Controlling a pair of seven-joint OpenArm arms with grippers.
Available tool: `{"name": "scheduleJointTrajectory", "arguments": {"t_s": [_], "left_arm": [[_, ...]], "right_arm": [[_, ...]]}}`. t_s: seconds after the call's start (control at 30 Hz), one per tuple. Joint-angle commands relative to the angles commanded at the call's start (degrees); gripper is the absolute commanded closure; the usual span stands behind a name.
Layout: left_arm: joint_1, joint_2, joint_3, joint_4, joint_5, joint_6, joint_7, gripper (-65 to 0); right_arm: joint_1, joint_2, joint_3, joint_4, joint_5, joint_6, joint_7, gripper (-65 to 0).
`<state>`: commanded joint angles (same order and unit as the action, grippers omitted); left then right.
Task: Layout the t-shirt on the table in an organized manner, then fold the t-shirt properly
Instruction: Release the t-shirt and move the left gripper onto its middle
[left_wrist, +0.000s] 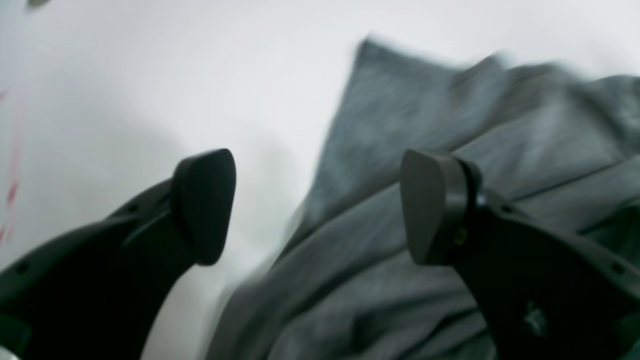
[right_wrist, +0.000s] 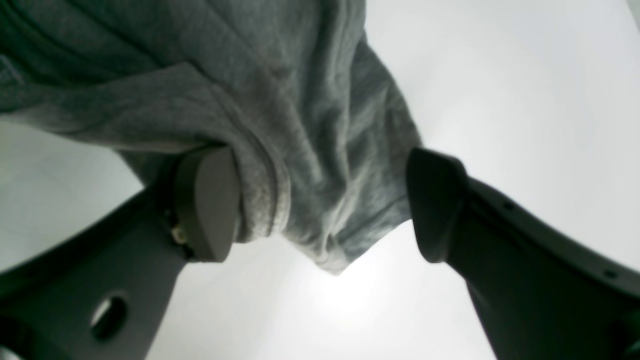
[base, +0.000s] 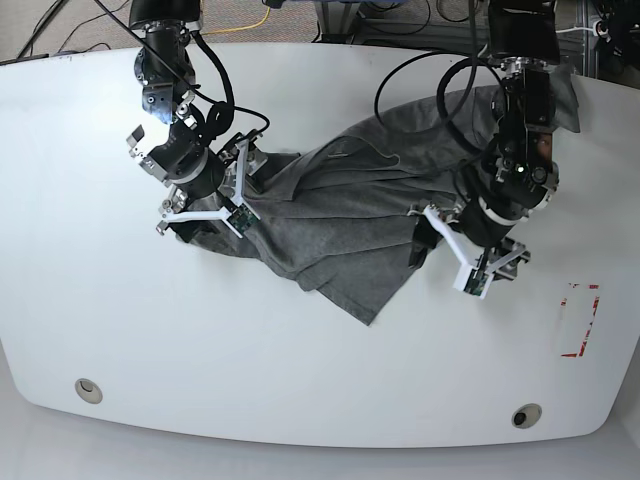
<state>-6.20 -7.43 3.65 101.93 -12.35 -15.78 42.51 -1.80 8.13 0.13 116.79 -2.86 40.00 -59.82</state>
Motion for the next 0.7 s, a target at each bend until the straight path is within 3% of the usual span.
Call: {"name": "scheduleJointTrajectory", "arguments": {"t_s": [0.17, 0.33, 0.5, 0.7], "left_arm": [[-4.3, 1.3, 4.0, -5.7, 0.0, 0.1, 0.0, -47.1], [-7.1, 4.6, 5.5, -11.6, 0.0, 0.1, 0.0, -47.1], [-9.0, 5.0, 5.5, -13.8, 0.0, 0.1, 0.0, -47.1], [-10.5, 5.0, 5.5, -15.7, 0.0, 0.1, -0.5, -47.1]], "right_arm": [[2.7, -0.1, 1.1, 0.0, -0.1, 0.0, -0.1, -49.6], [5.5, -0.9, 3.5, -0.1, -0.2, 0.0, -1.1, -49.6], [7.5, 0.9, 3.8, 0.0, 0.4, 0.0, -8.6, -49.6], [7.2, 0.8, 4.2, 0.0, 0.1, 0.0, -8.2, -49.6]]}}
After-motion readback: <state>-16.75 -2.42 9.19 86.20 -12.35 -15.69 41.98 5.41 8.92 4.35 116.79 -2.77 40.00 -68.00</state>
